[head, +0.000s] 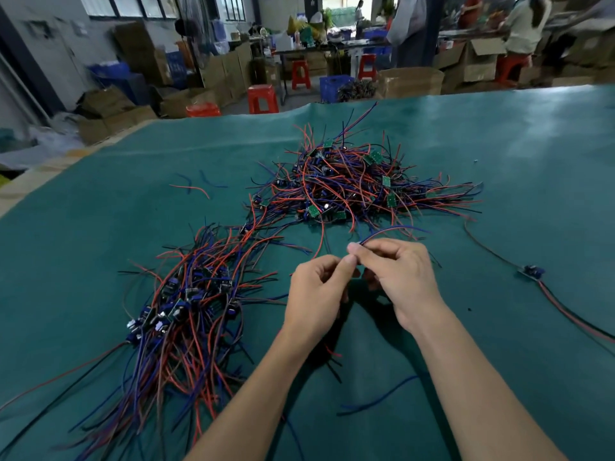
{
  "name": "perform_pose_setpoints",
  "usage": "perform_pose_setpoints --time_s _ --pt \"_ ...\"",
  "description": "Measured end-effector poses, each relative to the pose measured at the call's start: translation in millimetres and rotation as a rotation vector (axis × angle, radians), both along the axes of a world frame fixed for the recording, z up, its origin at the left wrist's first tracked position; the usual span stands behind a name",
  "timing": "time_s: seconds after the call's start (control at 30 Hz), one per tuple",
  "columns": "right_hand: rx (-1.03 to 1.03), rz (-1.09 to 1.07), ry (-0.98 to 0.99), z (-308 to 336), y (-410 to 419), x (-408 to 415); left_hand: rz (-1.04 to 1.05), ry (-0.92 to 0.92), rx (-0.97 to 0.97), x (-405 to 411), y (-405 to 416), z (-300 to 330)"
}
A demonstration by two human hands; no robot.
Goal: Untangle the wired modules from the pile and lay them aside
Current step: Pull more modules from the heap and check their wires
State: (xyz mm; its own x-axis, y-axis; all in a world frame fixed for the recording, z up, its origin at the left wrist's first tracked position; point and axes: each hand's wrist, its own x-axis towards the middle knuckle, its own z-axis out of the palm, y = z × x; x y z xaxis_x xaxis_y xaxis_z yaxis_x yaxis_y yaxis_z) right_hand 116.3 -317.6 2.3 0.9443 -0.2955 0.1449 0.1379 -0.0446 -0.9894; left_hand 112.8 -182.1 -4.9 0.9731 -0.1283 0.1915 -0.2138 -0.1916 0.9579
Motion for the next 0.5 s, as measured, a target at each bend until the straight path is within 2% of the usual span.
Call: perform_pose_setpoints --time_s 0.07,0.13,0.33,0.43,0.5 --pt "0.049 0.042 -0.007 -1 0 0 -0.001 -0.031 -0.006 1 0 -3" --pt "-0.002 0.012 -0.022 -1 -3 2 -0.032 -0.049 0.006 3 -1 -4" --pt "0.025 -0.414 -0.054 3 -35 6 -0.134 -0.091 0.117 -1 -7 -5" --pt "0.286 -0.57 -0.122 9 -48 5 -0.153 -0.071 0.099 0 -8 -7" --pt "0.444 -0.617 -0.126 11 -53 5 -0.114 -0.037 0.0 2 -6 -8"
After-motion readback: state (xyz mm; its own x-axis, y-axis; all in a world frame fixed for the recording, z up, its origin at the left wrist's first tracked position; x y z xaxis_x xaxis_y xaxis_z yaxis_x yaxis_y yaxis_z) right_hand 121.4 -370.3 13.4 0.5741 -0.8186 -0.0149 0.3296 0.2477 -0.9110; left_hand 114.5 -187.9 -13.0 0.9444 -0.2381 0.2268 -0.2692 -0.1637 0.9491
